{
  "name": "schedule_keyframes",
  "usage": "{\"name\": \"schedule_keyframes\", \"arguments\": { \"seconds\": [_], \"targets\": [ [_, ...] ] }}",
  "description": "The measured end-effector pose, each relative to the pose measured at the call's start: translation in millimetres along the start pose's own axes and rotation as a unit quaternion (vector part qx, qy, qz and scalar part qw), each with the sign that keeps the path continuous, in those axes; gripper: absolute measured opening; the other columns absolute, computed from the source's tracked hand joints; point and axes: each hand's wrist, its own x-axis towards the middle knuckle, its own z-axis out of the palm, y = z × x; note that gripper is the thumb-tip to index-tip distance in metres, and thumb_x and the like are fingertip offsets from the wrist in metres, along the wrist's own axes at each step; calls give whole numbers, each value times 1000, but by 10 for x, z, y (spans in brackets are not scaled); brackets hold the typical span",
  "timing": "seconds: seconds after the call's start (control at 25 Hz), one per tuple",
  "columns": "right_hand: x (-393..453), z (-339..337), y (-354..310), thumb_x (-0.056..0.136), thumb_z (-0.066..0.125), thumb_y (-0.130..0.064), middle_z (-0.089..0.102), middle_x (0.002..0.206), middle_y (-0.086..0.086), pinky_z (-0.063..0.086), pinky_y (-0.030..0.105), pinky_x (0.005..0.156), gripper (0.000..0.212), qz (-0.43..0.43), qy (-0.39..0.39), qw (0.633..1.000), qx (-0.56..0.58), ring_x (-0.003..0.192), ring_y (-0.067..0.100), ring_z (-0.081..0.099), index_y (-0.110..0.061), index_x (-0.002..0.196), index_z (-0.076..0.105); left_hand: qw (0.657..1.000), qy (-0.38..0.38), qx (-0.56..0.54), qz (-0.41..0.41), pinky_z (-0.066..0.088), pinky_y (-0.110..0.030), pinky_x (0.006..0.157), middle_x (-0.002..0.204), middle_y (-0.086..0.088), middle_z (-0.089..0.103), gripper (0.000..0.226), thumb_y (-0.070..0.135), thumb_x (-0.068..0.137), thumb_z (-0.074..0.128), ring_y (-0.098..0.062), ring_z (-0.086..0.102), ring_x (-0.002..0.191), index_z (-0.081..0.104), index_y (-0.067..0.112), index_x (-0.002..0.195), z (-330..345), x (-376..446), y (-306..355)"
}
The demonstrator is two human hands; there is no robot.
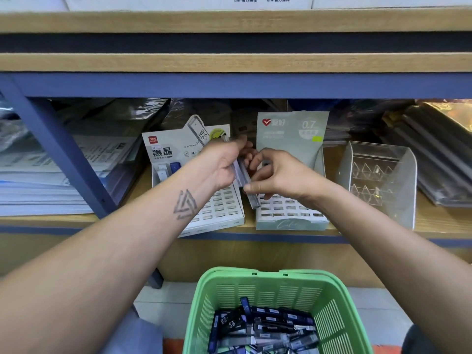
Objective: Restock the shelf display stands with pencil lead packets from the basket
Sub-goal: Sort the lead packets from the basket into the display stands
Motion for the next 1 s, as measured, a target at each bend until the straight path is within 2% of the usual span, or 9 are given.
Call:
{"name": "schedule_keyframes", "arguments": {
  "seconds": [0.08, 0.16, 0.24, 0.32, 0.36, 0.52, 0.68, 0.84, 1.0],
  "targets": [
    [-6, -34, 41, 82, 79, 1, 76, 80, 12, 59, 38, 69, 33, 2, 10, 1000, 29, 74, 26, 72, -6, 108, 60, 999, -19, -35, 6, 61, -37, 72, 85, -23, 71, 37, 29, 105, 48, -31, 70, 75, 60, -6, 105, -35, -8, 29],
    [-36, -110, 72, 83, 75, 7, 76, 87, 18, 60, 36, 70, 36, 10, 10, 997, 81, 76, 32, 71, -5, 115, 61, 999, -41, 12, 11, 59, -49, 86, 108, -26, 71, 43, 33, 106, 46, -38, 71, 97, 60, -5, 119, -105, -30, 65],
    [-55, -174, 91, 83, 75, 8, 74, 85, 18, 59, 32, 67, 35, 10, 25, 993, 115, 71, 28, 68, -7, 112, 63, 991, -28, 130, 30, 59, -37, 73, 110, -21, 71, 42, 34, 106, 45, -26, 70, 84, 62, -3, 117, -120, -83, 65],
    [-50, -205, 92, 82, 76, 8, 73, 86, 21, 60, 31, 66, 27, 0, 46, 993, 108, 70, 26, 68, -5, 104, 67, 980, -20, 187, 72, 41, -21, 43, 96, -19, 67, 38, 30, 103, 54, -15, 54, 54, 63, -6, 114, -96, -108, 40],
    [-44, -211, 96, 82, 76, 7, 73, 87, 23, 60, 31, 66, 25, -5, 54, 994, 96, 70, 25, 68, -2, 103, 67, 976, -28, 195, 88, 30, -18, 37, 87, -19, 62, 36, 25, 100, 61, -11, 44, 45, 62, -8, 114, -72, -105, 14],
    [-71, -285, 105, 82, 79, -3, 74, 86, 24, 62, 32, 67, 23, -6, 43, 998, 52, 72, 27, 72, 8, 98, 68, 973, -82, 193, 93, 18, -14, 34, 55, -8, 44, 17, 4, 91, 69, -7, 30, 33, 63, -5, 105, 23, -103, -104],
    [-86, -532, 67, 95, 66, -8, 77, 97, 11, 51, 26, 61, 15, -32, 100, 992, 67, 77, 17, 70, -12, 109, 71, 968, -142, 189, 78, 17, -14, 34, 44, 1, 42, 7, 1, 97, 59, -6, 29, 32, 58, -2, 91, 56, -112, -116],
    [-14, -562, 165, 98, 56, 3, 75, 116, 3, 49, 22, 71, 36, -96, 60, 981, 159, 92, 12, 69, -20, 123, 68, 953, -258, 156, -6, 18, -16, 36, 62, -5, 58, 13, 5, 102, 48, -5, 32, 37, 55, 0, 93, 119, -159, -105],
    [-15, -593, 224, 95, 57, 5, 75, 102, 9, 56, 28, 86, 28, -112, 45, 958, 258, 98, 20, 70, -8, 115, 70, 951, -285, 107, -53, 24, -13, 35, 91, -15, 65, 12, 4, 101, 48, -4, 35, 43, 56, 2, 92, 117, -126, -96]
  ]
}}
